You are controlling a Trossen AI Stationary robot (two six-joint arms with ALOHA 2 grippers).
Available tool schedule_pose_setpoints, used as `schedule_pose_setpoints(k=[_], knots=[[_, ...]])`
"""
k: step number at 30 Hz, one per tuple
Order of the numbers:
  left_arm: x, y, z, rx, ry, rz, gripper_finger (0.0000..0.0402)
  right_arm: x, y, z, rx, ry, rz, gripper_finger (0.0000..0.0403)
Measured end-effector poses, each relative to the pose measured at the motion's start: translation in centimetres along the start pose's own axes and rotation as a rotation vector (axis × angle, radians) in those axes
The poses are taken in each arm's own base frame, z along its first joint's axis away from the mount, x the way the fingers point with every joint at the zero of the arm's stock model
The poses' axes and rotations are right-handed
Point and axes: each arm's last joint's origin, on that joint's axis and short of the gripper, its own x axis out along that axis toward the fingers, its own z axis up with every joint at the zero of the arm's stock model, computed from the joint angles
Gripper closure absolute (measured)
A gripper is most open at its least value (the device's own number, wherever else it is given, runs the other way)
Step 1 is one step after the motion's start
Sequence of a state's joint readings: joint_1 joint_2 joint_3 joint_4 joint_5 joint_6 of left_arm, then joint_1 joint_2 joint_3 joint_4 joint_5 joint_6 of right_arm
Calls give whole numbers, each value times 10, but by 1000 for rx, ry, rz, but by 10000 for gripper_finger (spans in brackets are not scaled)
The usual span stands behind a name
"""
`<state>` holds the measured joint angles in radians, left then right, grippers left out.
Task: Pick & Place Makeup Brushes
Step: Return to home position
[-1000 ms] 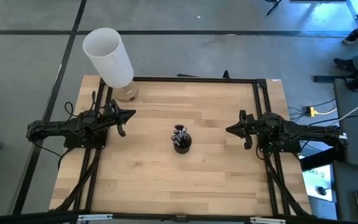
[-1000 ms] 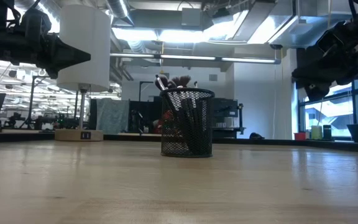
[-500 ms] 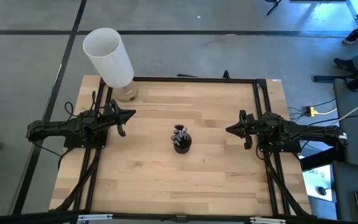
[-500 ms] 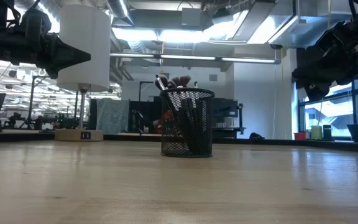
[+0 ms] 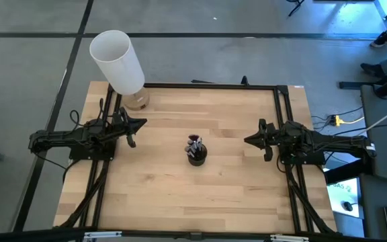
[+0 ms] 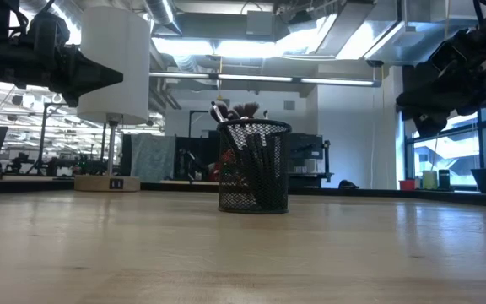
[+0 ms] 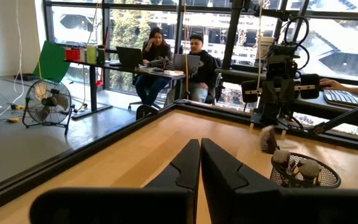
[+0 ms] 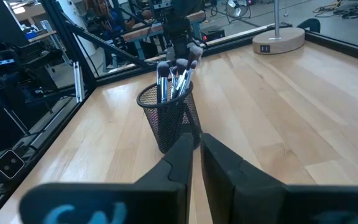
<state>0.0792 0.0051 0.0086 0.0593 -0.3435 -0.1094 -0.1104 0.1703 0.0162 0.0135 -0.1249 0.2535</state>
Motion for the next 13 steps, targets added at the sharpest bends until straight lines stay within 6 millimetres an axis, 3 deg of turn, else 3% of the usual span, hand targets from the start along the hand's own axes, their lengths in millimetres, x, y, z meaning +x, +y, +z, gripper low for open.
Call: schedule_pose_setpoints(k=[13], knots=[[0, 0, 0, 0, 0, 0, 389, 0, 0, 0, 0, 0, 0, 370]])
